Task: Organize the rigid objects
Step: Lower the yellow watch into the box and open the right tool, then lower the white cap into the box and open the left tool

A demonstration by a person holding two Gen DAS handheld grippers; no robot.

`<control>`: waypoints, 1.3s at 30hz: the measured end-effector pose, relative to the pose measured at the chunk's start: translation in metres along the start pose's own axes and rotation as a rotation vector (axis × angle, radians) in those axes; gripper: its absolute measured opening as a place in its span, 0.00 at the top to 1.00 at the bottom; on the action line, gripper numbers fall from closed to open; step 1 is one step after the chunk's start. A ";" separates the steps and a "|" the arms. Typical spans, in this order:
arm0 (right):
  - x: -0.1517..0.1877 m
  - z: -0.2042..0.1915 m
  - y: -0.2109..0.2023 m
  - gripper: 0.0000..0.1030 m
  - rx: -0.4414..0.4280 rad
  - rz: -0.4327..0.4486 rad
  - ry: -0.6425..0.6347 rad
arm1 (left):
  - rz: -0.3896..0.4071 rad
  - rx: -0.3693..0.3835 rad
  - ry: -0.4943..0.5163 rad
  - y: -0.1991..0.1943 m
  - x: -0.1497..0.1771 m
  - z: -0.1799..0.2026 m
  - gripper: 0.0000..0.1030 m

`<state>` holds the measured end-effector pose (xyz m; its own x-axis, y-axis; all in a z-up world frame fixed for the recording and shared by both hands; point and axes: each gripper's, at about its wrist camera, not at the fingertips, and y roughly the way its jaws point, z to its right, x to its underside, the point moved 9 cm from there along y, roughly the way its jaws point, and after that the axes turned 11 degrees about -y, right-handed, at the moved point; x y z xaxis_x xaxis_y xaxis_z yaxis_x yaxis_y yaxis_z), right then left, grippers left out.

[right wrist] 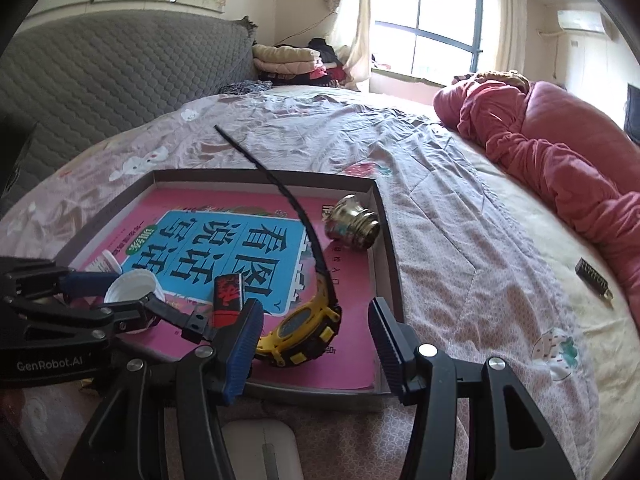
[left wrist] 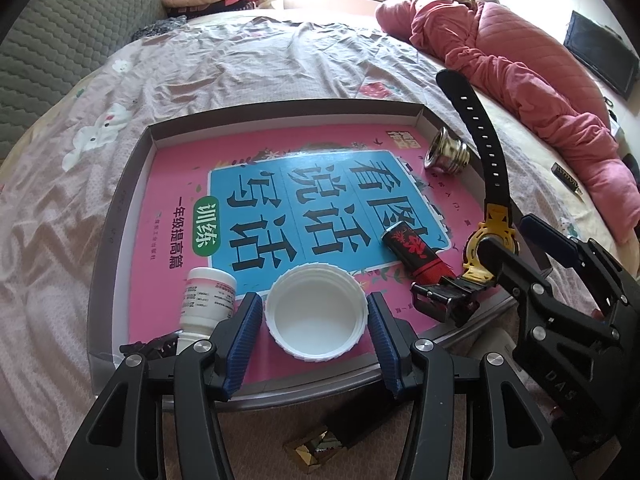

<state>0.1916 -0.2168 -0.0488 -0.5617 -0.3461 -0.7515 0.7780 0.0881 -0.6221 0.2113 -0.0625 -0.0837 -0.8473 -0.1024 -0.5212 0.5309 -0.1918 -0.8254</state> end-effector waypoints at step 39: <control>0.008 0.022 -0.029 0.38 -0.046 0.078 0.183 | -0.003 0.062 -0.068 -0.024 0.010 -0.007 0.38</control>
<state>0.1705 -0.2425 -0.0323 -0.5455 -0.1615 -0.8224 0.8097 0.1517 -0.5669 0.1905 -0.0521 -0.0707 -0.8491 -0.1675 -0.5009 0.5281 -0.2517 -0.8110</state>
